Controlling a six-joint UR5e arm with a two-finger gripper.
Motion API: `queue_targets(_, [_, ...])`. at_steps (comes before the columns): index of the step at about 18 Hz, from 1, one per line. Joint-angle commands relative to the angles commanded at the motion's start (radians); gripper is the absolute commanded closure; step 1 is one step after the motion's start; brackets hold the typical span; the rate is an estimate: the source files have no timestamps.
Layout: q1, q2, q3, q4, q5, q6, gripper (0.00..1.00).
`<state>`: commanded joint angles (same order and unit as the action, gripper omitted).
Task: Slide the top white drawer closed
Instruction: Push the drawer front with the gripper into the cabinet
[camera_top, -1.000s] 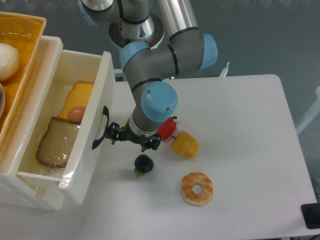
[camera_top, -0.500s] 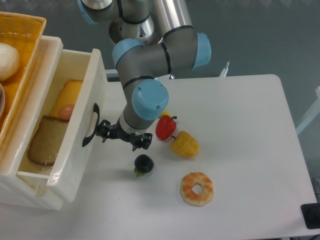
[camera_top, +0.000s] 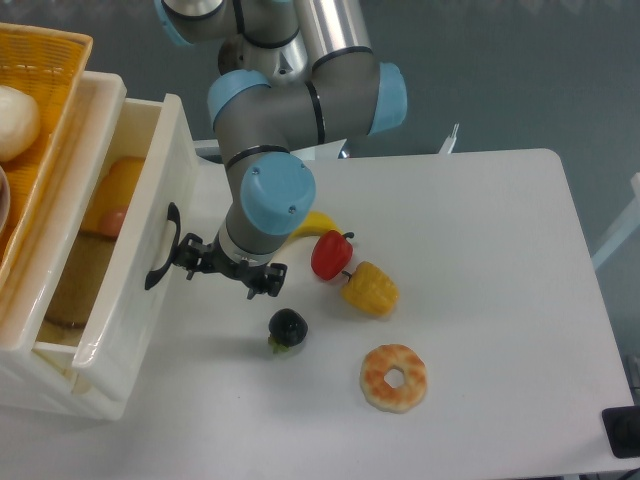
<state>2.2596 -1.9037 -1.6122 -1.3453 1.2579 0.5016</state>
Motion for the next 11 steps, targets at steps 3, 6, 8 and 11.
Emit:
queue_targets(3, [-0.024, 0.002, 0.000, 0.003, 0.005, -0.005, 0.00])
queue_targets(6, [-0.029, 0.003, 0.002, 0.003, 0.005, -0.002, 0.00])
queue_targets(8, [-0.031, 0.005, 0.002, 0.003, 0.003, -0.002, 0.00])
queue_targets(11, [-0.032, 0.005, 0.002, 0.003, 0.005, -0.002, 0.00])
